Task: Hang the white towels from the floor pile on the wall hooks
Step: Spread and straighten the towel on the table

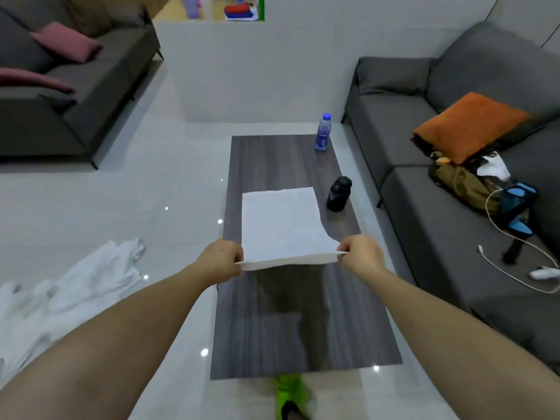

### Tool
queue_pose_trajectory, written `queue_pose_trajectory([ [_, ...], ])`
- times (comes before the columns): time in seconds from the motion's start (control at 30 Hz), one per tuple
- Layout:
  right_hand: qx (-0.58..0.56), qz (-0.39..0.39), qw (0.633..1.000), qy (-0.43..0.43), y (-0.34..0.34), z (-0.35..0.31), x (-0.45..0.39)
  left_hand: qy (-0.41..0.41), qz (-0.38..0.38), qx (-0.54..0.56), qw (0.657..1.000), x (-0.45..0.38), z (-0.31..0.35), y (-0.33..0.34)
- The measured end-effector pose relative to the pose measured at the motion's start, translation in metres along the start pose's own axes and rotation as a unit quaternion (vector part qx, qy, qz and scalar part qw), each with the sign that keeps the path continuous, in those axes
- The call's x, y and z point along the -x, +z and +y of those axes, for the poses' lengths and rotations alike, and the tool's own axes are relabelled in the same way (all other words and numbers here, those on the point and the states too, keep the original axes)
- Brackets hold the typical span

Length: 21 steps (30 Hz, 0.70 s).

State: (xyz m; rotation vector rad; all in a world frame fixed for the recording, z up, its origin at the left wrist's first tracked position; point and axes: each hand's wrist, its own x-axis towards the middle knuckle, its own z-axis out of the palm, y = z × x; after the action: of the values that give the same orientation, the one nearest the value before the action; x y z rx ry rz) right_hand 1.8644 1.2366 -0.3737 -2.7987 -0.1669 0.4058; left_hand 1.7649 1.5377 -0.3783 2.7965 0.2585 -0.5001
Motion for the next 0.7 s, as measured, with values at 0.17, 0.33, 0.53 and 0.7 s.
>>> queue_pose_trajectory([
  [0.17, 0.030, -0.075, 0.997, 0.013, 0.055, 0.040, 0.080, -0.021, -0.059, 0.022, 0.998, 0.077, -0.009, 0.086],
  [0.33, 0.045, -0.093, 0.995, 0.013, 0.091, 0.058, 0.121, -0.039, -0.077, 0.043, 0.995, 0.119, -0.012, 0.127],
  [0.53, 0.016, -0.070, 0.997, 0.020, 0.089, 0.052, 0.096, -0.055, -0.036, 0.061, 0.996, 0.104, -0.016, 0.110],
  [0.7, 0.019, -0.068, 0.997, 0.034, 0.076, 0.040, 0.025, -0.054, -0.004, 0.086, 0.995, 0.032, -0.019, 0.071],
])
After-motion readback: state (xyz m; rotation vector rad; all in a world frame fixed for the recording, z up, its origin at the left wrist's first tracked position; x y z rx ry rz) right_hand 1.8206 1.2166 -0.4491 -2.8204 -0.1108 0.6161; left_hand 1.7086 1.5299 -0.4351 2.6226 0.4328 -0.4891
